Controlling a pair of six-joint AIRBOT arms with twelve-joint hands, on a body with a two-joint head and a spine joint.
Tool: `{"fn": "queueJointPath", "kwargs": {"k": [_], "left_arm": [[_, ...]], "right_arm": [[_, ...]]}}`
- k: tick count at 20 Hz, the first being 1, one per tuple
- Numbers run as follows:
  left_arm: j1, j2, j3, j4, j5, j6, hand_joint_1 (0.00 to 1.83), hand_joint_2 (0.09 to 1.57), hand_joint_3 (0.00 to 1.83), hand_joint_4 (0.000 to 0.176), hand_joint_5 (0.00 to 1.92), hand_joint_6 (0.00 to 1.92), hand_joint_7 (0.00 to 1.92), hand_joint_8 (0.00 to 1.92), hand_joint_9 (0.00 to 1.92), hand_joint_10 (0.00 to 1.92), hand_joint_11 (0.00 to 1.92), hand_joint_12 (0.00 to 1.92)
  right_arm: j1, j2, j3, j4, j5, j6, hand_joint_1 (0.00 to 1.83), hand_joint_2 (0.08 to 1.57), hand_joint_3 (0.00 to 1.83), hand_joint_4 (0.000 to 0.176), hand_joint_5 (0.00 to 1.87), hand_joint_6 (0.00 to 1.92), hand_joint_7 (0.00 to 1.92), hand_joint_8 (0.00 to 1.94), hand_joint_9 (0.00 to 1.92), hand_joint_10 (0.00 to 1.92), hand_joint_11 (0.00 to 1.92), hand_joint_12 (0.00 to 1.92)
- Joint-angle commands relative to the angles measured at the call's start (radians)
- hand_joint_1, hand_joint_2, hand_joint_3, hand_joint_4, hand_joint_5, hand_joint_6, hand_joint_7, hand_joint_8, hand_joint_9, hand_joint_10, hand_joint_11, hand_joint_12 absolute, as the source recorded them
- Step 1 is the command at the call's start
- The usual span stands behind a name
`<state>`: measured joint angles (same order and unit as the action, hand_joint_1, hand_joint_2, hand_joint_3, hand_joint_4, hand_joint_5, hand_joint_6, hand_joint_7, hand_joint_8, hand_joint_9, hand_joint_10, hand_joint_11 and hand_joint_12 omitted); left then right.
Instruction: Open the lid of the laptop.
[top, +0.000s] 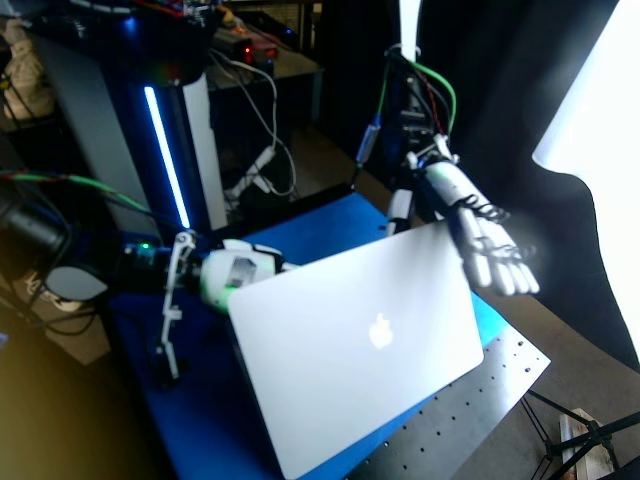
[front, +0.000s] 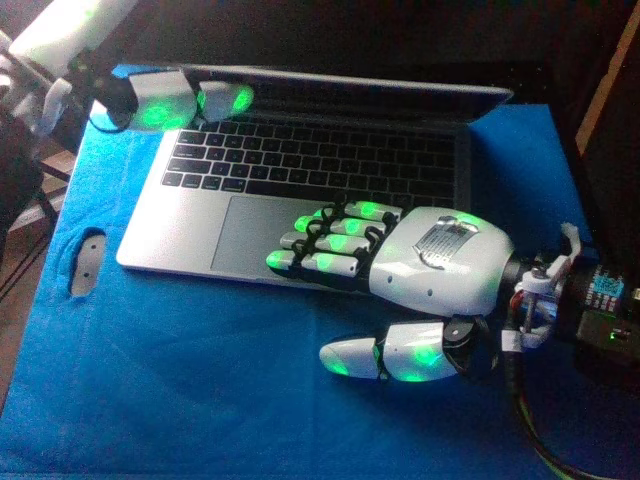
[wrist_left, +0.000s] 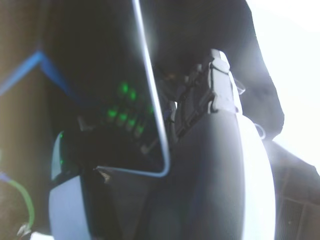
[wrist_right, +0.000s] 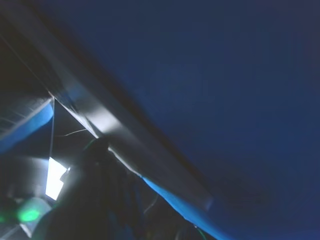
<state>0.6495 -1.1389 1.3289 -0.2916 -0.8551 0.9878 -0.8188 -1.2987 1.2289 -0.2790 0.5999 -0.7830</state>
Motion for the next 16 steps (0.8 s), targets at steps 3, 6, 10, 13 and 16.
{"fn": "queueJointPath", "kwargs": {"k": [3, 6, 10, 13, 16], "left_arm": [[-0.053, -0.024, 0.031, 0.002, -0.114, -0.013, 0.76, 1.04, 0.0, 0.176, 0.12, 0.0, 0.17, 0.0, 0.09, 0.01, 0.0, 0.0], [-0.111, -0.048, 0.087, 0.0, -0.053, -0.013, 0.76, 1.04, 0.0, 0.176, 0.12, 0.01, 0.17, 0.0, 0.06, 0.0, 0.0, 0.0], [-0.22, -0.098, 0.195, 0.018, 0.098, 0.006, 0.77, 1.06, 0.0, 0.176, 0.09, 0.0, 0.13, 0.0, 0.04, 0.0, 0.0, 0.0], [-0.293, -0.159, 0.316, 0.053, 0.252, 0.016, 0.77, 1.06, 0.0, 0.176, 0.06, 0.0, 0.14, 0.0, 0.06, 0.01, 0.0, 0.0], [-0.361, -0.222, 0.432, 0.064, 0.364, 0.049, 0.8, 1.04, 0.0, 0.176, 0.07, 0.0, 0.12, 0.0, 0.04, 0.0, 0.0, 0.0]], "right_arm": [[0.009, -0.006, 0.001, -0.013, 0.042, 0.022, 0.0, 1.29, 0.0, 0.0, 0.13, 0.0, 0.12, 0.0, 0.09, 0.0, 0.0, 0.44], [0.016, -0.006, 0.001, -0.037, 0.043, 0.037, 0.0, 1.28, 0.0, 0.0, 0.12, 0.0, 0.13, 0.0, 0.11, 0.0, 0.06, 0.47], [0.029, -0.008, 0.001, -0.063, 0.043, 0.045, 0.0, 1.27, 0.0, 0.0, 0.11, 0.01, 0.12, 0.0, 0.1, 0.0, 0.01, 0.44], [0.038, -0.014, 0.001, -0.094, 0.043, 0.053, 0.0, 1.28, 0.0, 0.0, 0.11, 0.0, 0.12, 0.0, 0.08, 0.0, 0.0, 0.31], [0.046, -0.018, 0.002, -0.116, 0.043, 0.056, 0.0, 1.27, 0.0, 0.0, 0.12, 0.01, 0.12, 0.0, 0.08, 0.01, 0.08, 0.24]]}}
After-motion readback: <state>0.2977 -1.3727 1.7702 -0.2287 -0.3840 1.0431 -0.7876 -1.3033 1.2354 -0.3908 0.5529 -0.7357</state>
